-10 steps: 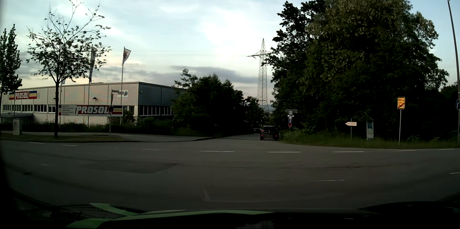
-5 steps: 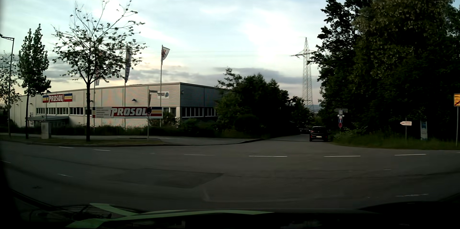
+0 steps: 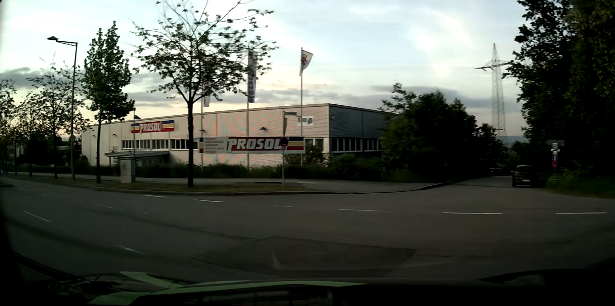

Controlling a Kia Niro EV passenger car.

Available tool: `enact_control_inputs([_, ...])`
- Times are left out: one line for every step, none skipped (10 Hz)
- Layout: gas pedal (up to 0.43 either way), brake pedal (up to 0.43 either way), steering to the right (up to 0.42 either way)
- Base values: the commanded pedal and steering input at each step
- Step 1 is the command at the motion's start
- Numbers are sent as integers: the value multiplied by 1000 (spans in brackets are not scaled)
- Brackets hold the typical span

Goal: Follow the waypoints while adhering to traffic rules and regulations

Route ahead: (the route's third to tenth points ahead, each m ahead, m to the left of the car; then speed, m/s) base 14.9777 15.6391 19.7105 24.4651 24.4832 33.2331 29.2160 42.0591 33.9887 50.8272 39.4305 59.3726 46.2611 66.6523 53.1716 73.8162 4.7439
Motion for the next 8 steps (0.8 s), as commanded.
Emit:
enact_control_inputs([228, 0, -451])
enact_control_inputs([228, 0, -428])
enact_control_inputs([228, 0, -405])
enact_control_inputs([228, 0, -382])
enact_control_inputs([220, 0, -363])
enact_control_inputs([220, 0, -346])
enact_control_inputs([189, 0, -329])
enact_control_inputs([177, 0, -312])
